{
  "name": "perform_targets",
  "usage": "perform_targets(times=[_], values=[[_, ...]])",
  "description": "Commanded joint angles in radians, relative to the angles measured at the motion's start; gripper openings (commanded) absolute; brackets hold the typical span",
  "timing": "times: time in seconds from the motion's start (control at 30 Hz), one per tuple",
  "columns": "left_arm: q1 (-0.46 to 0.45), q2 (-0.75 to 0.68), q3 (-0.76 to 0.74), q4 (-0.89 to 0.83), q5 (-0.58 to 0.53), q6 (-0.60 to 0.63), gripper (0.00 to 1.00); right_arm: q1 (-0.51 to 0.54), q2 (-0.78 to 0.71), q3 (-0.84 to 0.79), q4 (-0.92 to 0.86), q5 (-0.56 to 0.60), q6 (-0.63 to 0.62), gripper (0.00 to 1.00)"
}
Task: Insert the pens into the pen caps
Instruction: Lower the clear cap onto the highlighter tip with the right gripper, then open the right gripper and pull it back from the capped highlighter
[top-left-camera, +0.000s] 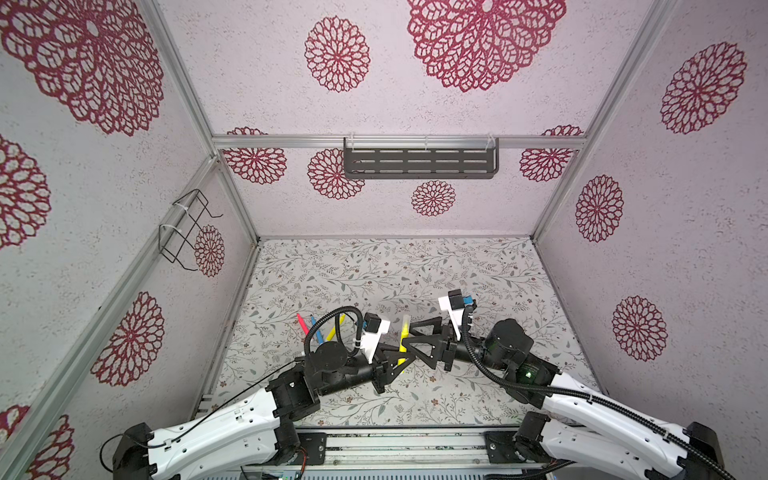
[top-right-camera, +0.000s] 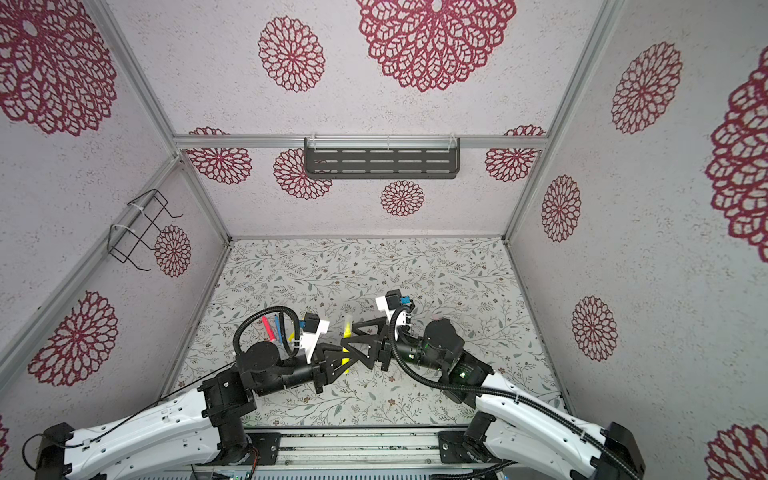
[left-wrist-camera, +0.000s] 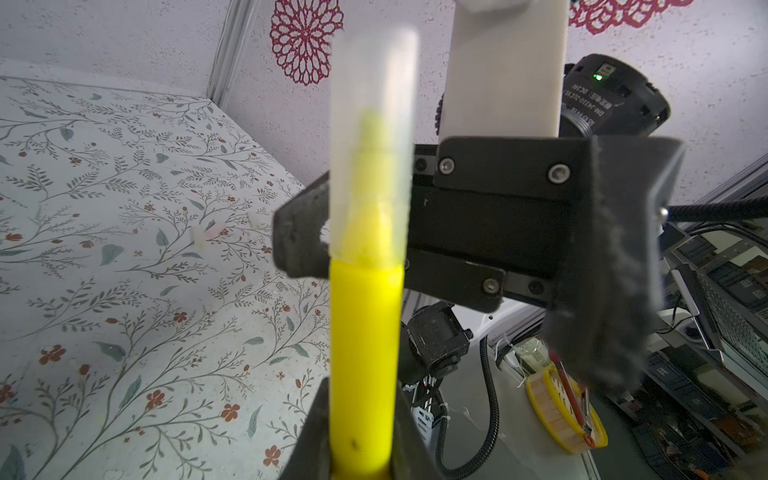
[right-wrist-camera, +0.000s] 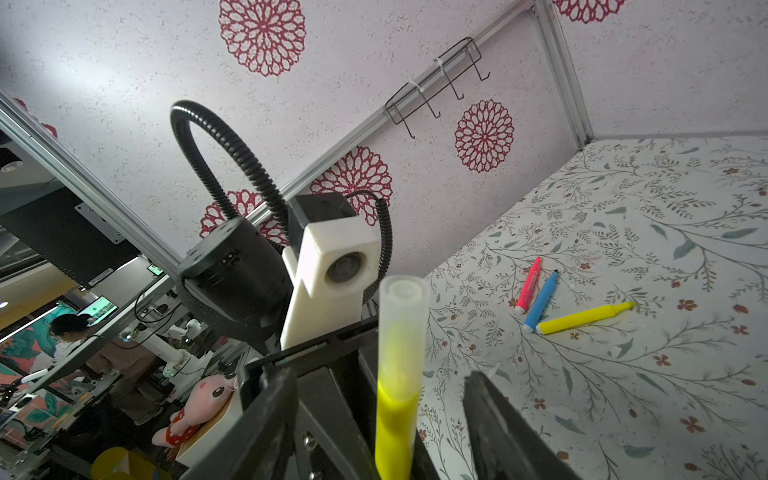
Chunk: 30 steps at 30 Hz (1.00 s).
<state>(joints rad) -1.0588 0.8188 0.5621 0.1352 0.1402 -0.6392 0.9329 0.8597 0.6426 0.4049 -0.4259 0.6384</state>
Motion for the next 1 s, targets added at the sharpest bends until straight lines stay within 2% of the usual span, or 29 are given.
perform_targets(times=[0.0,0.03,0.07,0.1,0.17,0.23,0.5,0.6,0.83,0.97], values=[[-0.001,-0.024,-0.001,-0.003,-0.023,0.002,0.0,0.006,-0.065,0.041,-0.054,0.03,-0.054,0.7],[-0.002,-0.025,0.0,-0.01,-0.027,0.004,0.0,0.005,-0.078,0.05,-0.09,0.064,-0.065,0.7],[-0.001,-0.026,0.004,-0.017,-0.029,0.01,0.0,0.005,-0.1,0.066,-0.146,0.146,-0.073,0.7],[-0.001,-0.022,0.01,-0.028,-0.032,0.018,0.0,0.004,-0.122,0.077,-0.204,0.245,-0.074,0.73],[-0.003,-0.015,0.02,-0.049,-0.031,0.026,0.0,0.004,-0.152,0.102,-0.271,0.374,-0.081,0.79],[-0.003,-0.007,0.022,-0.052,-0.03,0.03,0.0,0.004,-0.153,0.153,-0.327,0.421,-0.105,0.8],[-0.026,0.009,0.002,-0.007,-0.05,0.017,0.0,0.004,0.027,0.456,-0.564,0.437,-0.168,0.8],[-0.036,0.026,0.009,-0.009,-0.053,0.021,0.0,0.003,0.109,0.529,-0.613,0.399,-0.171,0.78],[-0.06,0.049,0.024,-0.025,-0.075,0.036,0.0,0.003,0.218,0.565,-0.593,0.287,-0.157,0.7],[-0.064,0.028,0.014,-0.034,-0.089,0.039,0.0,0.004,0.246,0.562,-0.603,0.265,-0.154,0.64]])
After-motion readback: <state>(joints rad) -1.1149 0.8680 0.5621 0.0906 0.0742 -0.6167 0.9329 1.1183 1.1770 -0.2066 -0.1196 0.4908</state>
